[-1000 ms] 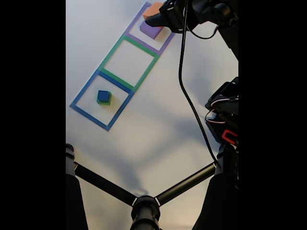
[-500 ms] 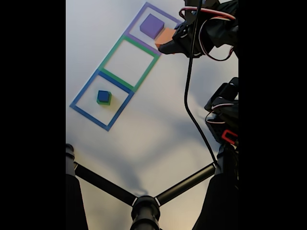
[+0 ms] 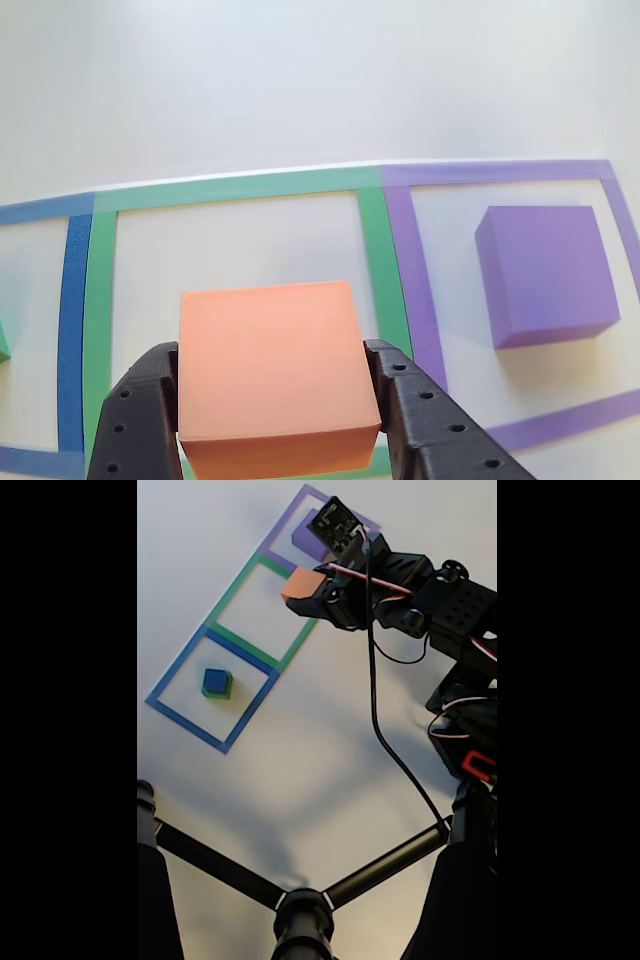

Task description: Tower of hanoi

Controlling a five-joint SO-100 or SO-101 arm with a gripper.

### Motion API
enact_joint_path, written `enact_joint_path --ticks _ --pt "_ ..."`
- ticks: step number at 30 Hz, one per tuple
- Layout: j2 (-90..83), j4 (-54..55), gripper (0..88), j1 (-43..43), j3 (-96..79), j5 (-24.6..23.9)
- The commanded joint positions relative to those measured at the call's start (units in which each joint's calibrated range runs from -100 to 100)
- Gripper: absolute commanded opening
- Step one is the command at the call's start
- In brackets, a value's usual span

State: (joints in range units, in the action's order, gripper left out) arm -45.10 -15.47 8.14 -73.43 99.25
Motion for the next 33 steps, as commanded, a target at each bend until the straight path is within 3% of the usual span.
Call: enact_joint_path --ticks 1,18,33 --pt "6.2 17.4 10.2 -1.8 -3.4 0.8" --pt "35.1 56.6 10.4 -3.9 -6.6 0.8" --pt "53.6 72.8 10.5 -4.7 -3.1 0.8"
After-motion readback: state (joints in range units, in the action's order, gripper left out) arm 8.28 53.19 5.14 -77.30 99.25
